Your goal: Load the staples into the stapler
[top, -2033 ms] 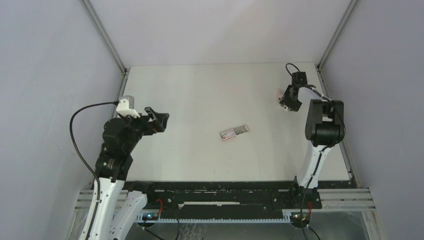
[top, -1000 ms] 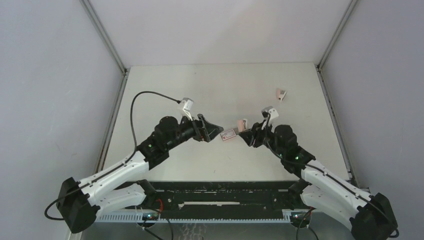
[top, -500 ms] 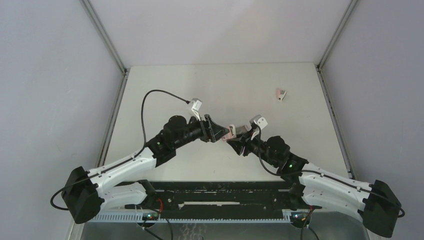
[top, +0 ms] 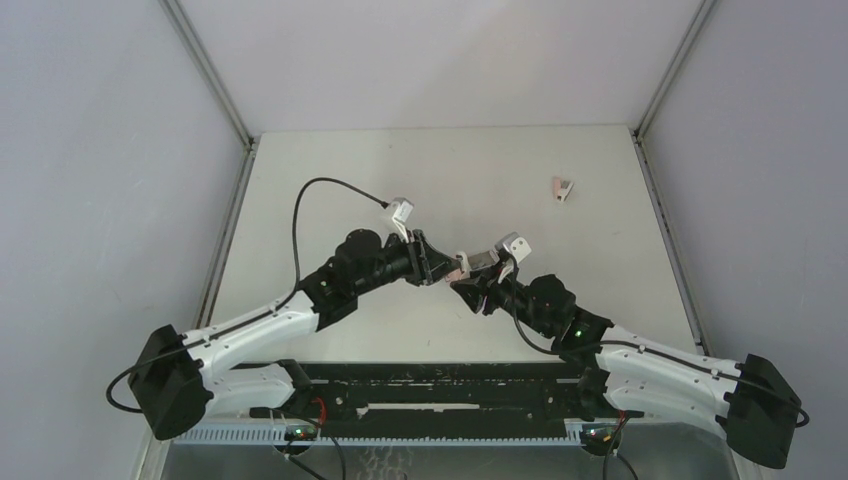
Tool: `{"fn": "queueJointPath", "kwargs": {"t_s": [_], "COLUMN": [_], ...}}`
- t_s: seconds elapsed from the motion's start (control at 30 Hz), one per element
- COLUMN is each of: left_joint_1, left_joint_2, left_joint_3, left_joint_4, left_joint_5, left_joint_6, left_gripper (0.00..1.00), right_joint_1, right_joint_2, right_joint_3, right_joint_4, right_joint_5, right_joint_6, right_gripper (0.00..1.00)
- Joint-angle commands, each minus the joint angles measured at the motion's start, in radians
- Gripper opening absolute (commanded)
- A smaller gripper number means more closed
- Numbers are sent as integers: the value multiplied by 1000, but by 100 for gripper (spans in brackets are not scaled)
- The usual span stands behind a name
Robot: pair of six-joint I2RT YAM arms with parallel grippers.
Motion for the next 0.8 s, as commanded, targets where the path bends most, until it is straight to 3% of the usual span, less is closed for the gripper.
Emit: {"fn": "queueJointPath", "kwargs": {"t_s": [0.0,0.1,0.23,0.27,0.3,0.37,0.47,0.53,0.63,0.77], "left_joint_1": [-12,-13,-14,-14,-14,-14,-15,-26,-57,-118], "left_joint_2": [8,12,5,-2,-12,-43,-105,-132,-161,-172], "left_joint_3": [66,66,56,51,47,36,-7,-39,-75,-72], "left_joint_4": [17,16,32,37,33,10,21,27,28,-22], "left_joint_5": [30,43,70,75,76,68,64,71,69,-1], "left_joint_6": [14,14,23,40,52,137,281,390,510,622], "left_gripper": [44,37,17,11,3,0,0,0,0,0], "right_joint_1": [14,16,14,14,12,13,11,-10,-101,-259], "right_joint_2": [-14,-19,-26,-33,-45,-83,-156,-184,-182,-152], "right_joint_3": [23,23,24,27,29,40,68,96,157,187], "right_joint_4": [55,54,39,28,16,-28,-128,-211,-359,-452], "right_joint_5": [15,21,39,45,45,42,31,21,-54,-335], "right_joint_6": [-19,-19,-18,-12,-5,13,45,86,185,327], "right_gripper": [0,0,0,5,26,56,71,73,68,57]}}
